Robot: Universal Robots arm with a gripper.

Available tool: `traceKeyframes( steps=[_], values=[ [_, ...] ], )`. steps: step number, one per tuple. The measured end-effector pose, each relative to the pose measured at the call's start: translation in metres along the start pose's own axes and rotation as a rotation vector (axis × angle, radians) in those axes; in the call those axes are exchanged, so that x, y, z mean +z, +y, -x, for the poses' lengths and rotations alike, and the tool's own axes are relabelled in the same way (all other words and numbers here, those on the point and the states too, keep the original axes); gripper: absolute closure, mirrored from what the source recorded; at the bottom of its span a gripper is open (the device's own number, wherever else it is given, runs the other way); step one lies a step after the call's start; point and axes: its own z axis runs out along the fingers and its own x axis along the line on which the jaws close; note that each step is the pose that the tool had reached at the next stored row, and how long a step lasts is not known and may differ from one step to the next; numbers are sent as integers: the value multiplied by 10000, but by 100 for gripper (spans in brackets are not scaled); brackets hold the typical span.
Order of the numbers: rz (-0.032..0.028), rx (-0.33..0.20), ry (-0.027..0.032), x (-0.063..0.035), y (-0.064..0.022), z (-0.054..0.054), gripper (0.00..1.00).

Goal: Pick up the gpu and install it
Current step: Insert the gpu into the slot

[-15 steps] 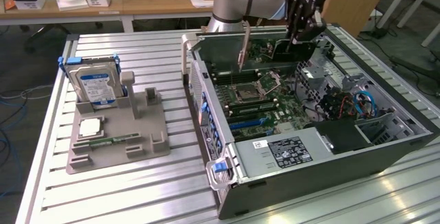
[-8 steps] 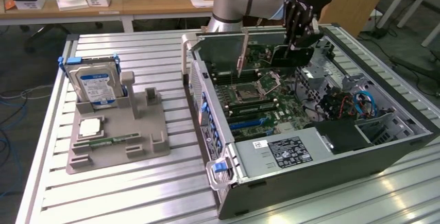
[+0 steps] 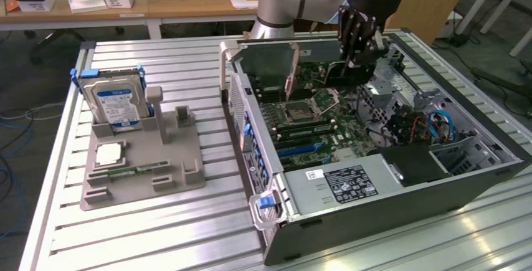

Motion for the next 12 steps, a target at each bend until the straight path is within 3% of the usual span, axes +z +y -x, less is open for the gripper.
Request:
traceKeyframes(
  steps=[4,12],
  values=[
    [68,-283,-2,71,1,-5,74],
    [112,-370,-1,213,4,-16,74]
  ],
)
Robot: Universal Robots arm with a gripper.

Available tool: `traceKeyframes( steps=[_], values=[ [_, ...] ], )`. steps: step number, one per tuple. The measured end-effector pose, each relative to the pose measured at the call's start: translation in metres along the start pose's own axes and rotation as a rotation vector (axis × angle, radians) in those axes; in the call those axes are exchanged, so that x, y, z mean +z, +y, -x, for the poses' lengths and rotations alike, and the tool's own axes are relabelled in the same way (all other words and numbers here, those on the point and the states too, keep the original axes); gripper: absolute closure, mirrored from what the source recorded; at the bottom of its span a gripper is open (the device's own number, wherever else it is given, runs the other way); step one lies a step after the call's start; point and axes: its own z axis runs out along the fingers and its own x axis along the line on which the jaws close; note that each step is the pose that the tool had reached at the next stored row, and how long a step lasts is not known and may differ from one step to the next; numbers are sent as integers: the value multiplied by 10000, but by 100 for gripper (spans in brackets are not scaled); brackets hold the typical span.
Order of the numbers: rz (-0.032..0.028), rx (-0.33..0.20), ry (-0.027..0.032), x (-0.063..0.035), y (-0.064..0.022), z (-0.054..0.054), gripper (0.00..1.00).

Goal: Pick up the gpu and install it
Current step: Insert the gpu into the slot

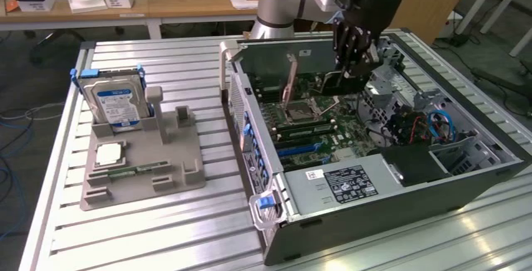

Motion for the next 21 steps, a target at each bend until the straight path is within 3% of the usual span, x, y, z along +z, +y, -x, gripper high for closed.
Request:
traceKeyframes(
  steps=[10,21],
  values=[
    [22,-17,3,111,4,-64,74],
    [21,-15,2,160,10,-334,74]
  ],
)
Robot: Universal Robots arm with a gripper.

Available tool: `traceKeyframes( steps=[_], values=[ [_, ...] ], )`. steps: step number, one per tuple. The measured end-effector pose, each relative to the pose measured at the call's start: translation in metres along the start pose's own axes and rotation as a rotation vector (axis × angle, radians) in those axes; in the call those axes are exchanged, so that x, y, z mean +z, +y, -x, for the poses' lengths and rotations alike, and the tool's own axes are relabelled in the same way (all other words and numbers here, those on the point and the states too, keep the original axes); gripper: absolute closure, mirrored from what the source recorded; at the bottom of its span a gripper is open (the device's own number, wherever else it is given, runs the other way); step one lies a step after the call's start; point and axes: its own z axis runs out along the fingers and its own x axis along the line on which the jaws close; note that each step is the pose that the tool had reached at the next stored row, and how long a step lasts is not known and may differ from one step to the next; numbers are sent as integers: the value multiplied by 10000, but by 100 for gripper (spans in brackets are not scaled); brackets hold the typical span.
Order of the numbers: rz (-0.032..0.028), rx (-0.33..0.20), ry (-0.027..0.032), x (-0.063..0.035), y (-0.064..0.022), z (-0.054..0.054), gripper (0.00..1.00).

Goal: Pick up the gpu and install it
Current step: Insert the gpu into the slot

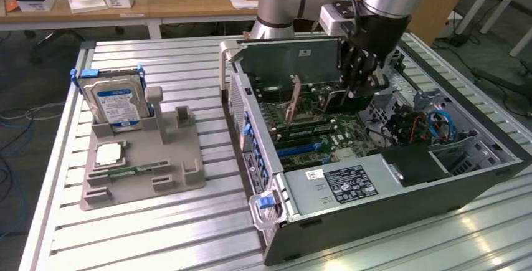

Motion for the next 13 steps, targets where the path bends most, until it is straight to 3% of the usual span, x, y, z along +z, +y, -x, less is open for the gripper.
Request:
traceKeyframes(
  steps=[7,13],
  values=[
    [0,-1,0,73,104,-17,74],
    [1,-1,1,165,141,-23,74]
  ],
)
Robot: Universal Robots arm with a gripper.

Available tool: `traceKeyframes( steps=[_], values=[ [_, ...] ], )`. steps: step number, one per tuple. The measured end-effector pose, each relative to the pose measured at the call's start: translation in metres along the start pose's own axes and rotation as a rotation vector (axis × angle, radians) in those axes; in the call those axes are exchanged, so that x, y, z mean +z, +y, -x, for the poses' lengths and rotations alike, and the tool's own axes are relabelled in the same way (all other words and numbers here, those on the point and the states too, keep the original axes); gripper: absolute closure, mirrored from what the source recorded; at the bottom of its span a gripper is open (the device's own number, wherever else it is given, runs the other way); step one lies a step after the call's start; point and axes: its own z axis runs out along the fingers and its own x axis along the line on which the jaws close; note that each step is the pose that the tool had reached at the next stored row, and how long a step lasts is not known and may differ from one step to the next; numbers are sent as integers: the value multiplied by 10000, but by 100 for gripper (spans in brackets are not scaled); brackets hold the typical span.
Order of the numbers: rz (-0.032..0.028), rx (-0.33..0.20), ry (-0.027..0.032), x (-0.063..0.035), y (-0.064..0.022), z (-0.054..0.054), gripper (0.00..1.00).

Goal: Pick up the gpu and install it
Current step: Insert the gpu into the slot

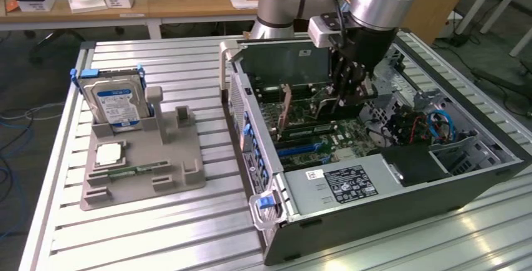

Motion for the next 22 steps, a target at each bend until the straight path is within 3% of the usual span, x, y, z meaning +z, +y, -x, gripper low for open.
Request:
traceKeyframes(
  steps=[9,13,17,22],
  values=[
    [0,0,0,145,28,-11,74],
    [8,-11,43,151,37,-12,74],
    [7,-12,151,170,77,-15,74],
    [27,15,178,229,148,-16,74]
  ],
)
